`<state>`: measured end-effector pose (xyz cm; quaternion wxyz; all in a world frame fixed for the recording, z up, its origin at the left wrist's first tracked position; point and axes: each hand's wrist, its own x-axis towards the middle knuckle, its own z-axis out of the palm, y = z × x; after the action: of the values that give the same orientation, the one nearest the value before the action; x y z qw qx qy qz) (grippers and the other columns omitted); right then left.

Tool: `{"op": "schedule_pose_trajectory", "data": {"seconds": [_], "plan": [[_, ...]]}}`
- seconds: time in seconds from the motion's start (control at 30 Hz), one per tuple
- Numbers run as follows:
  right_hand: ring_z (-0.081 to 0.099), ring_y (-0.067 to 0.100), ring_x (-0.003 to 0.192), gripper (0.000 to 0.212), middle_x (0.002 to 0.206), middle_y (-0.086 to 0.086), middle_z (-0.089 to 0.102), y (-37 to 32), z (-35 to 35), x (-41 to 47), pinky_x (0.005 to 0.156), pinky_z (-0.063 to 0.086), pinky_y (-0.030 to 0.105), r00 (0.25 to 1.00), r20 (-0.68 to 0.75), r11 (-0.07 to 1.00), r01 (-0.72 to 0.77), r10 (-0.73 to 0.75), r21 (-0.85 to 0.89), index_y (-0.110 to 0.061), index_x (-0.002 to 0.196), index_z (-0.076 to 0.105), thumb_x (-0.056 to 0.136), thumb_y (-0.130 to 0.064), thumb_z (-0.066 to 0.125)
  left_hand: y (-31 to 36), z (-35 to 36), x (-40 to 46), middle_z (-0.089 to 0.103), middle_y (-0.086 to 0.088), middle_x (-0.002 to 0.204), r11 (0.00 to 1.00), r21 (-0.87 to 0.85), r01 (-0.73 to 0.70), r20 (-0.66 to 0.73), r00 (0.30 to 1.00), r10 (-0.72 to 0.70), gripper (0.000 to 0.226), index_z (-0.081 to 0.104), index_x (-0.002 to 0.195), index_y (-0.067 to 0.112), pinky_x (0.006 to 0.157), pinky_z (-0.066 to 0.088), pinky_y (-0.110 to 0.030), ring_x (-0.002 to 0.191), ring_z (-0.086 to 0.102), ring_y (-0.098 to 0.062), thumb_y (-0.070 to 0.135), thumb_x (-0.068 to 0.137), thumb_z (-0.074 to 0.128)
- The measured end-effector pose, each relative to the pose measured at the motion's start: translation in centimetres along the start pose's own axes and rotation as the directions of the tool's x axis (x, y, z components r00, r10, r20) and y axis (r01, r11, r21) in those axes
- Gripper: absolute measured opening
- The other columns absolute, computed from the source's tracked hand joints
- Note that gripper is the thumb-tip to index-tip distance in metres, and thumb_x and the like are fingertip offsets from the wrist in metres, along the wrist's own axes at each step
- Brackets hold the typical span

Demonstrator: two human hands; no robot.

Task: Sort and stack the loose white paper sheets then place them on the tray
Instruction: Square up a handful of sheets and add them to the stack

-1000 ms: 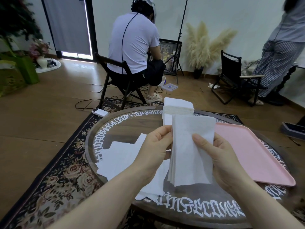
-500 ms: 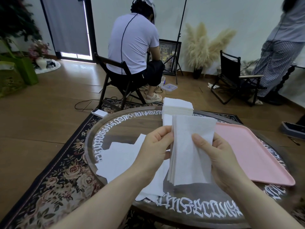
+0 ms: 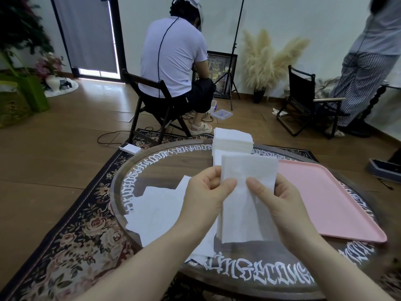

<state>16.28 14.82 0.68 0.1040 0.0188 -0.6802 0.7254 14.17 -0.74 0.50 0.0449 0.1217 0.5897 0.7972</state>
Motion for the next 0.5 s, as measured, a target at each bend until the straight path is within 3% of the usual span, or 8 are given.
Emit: {"op": "schedule_pose_trajectory", "data": {"seconds": [0.07,0.13,0.23,0.33,0.43,0.5], "plan": [[0.071,0.013,0.091,0.042,0.104,-0.003,0.074,0.0,0.2,0.0,0.067,0.055,0.018,0.997,-0.036,0.995,0.06,-0.063,-0.076,-0.019,0.114,0.064,0.075,-0.03,0.073,0.0,0.0,0.2,0.077,-0.004,0.089,1.0,-0.022,0.012,-0.041,0.999,-0.013,0.012,0.069,0.099,0.012,0.065,0.055,-0.022,0.078,0.073,-0.015,0.005,0.094,0.061],[0.065,0.003,0.101,0.063,0.114,-0.01,0.068,0.0,0.0,0.3,0.078,0.053,0.018,0.995,-0.071,0.979,0.06,-0.075,-0.197,-0.022,0.126,0.055,0.069,-0.038,0.077,0.2,-0.1,0.4,0.077,-0.002,0.088,0.994,-0.091,0.055,-0.075,0.995,-0.062,0.013,0.068,0.097,0.013,0.063,0.055,-0.022,0.075,0.072,-0.012,0.005,0.095,0.058],[0.065,0.008,0.109,0.089,0.124,-0.008,0.065,-0.1,-0.6,0.9,0.093,0.052,0.032,0.981,0.05,0.961,-0.173,0.188,-0.215,-0.023,0.137,0.045,0.063,-0.045,0.089,0.2,-0.1,0.8,0.076,-0.006,0.095,0.939,-0.305,0.16,-0.101,0.975,-0.199,0.015,0.066,0.104,0.01,0.068,0.058,-0.03,0.079,0.072,-0.016,0.007,0.099,0.051],[0.07,0.015,0.099,0.072,0.111,-0.005,0.074,0.2,-0.8,0.8,0.087,0.05,0.03,0.874,0.222,0.889,-0.371,0.431,-0.267,-0.02,0.122,0.062,0.06,-0.049,0.085,0.3,-0.4,1.0,0.075,-0.011,0.098,0.843,-0.502,0.19,-0.127,0.949,-0.29,0.019,0.061,0.111,0.004,0.074,0.061,-0.035,0.081,0.073,-0.019,0.007,0.101,0.045],[0.064,0.011,0.078,0.048,0.09,-0.004,0.074,1.0,-0.7,0.7,0.072,0.043,0.027,0.828,0.242,0.855,-0.446,0.506,-0.265,-0.017,0.101,0.072,0.061,-0.039,0.088,0.0,-0.9,1.3,0.071,-0.019,0.112,0.819,-0.537,0.201,-0.168,0.926,-0.338,0.025,0.059,0.12,-0.001,0.088,0.055,-0.044,0.098,0.07,-0.028,0.006,0.101,0.044],[0.062,0.008,0.068,0.037,0.084,-0.001,0.073,1.2,-0.7,0.9,0.065,0.04,0.025,0.841,0.208,0.862,-0.458,0.499,-0.215,-0.017,0.095,0.073,0.063,-0.032,0.084,0.0,-1.4,1.5,0.071,-0.017,0.111,0.838,-0.515,0.18,-0.207,0.923,-0.325,0.022,0.06,0.117,0.002,0.087,0.054,-0.044,0.094,0.07,-0.027,0.005,0.098,0.049]]}}
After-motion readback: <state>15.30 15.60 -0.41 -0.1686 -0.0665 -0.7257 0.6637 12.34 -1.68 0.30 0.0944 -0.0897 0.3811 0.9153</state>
